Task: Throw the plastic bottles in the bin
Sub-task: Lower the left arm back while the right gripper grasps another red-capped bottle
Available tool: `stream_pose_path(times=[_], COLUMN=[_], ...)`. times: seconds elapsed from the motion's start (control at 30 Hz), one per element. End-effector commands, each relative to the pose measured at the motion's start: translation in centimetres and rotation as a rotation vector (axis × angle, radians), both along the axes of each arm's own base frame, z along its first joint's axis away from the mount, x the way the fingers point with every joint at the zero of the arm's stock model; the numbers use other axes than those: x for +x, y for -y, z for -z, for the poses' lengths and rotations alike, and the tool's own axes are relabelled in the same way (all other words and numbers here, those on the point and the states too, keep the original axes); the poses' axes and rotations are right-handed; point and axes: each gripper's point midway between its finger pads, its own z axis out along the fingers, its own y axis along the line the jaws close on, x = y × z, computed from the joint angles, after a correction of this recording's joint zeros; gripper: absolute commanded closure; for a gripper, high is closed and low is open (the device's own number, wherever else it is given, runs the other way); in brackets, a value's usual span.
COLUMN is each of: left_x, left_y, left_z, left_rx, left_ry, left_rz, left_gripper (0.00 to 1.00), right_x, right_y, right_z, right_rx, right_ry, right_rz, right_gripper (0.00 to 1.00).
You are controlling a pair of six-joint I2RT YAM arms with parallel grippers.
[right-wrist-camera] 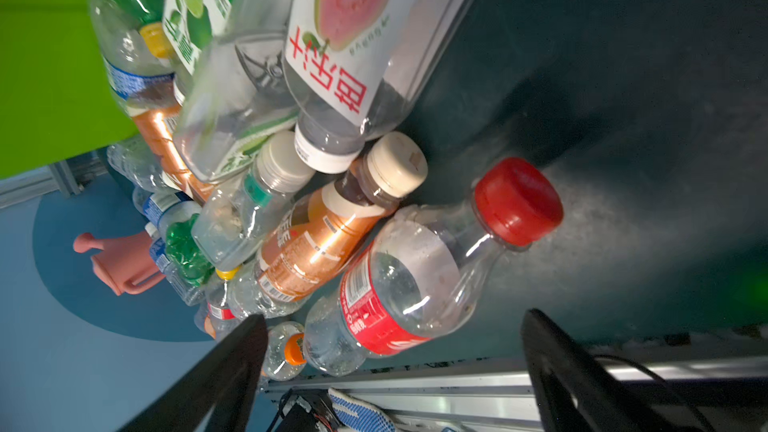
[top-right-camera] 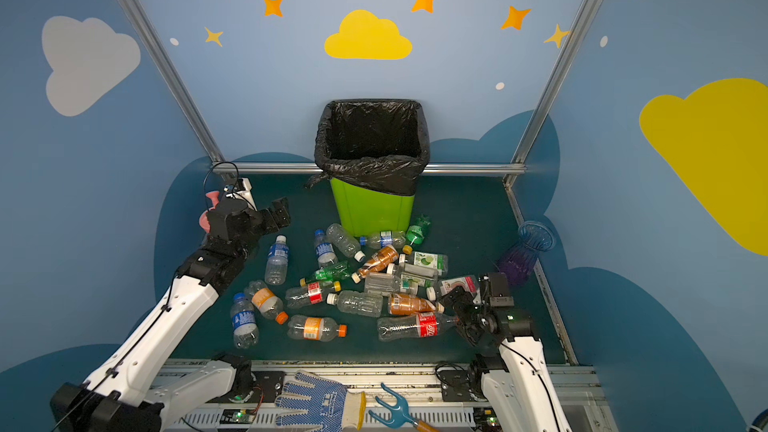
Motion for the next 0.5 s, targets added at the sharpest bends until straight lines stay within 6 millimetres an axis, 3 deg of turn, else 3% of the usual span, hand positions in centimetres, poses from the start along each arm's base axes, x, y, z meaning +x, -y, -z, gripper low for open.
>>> stream_pose_path(times=[0.0,0.33,0.47], left_x=[-0.1,-0.5,-0.7], left_y=[-0.2,-0.8,-1.1], left_z=[0.4,1.1,1.3], left_rx=[-0.015,-0.015,-0.008], left_ry=[-0.014,-0.029,-0.037], left_rz=[-0.008,-0.021,-0.027], left_gripper=[0.00,0.00,0.00], right_x=[-1.2,-1.1,-1.1], right_y=[-0.6,-4.8,-5.5], right_z=[0.6,2.8,3.7], right_rx=[-0.010,-0.007,-0.022], right_ry=[-0.088,-0.141,-0.164], right_rz=[0.038,0.000,0.015], right_gripper=[0.07,0.10,0.11])
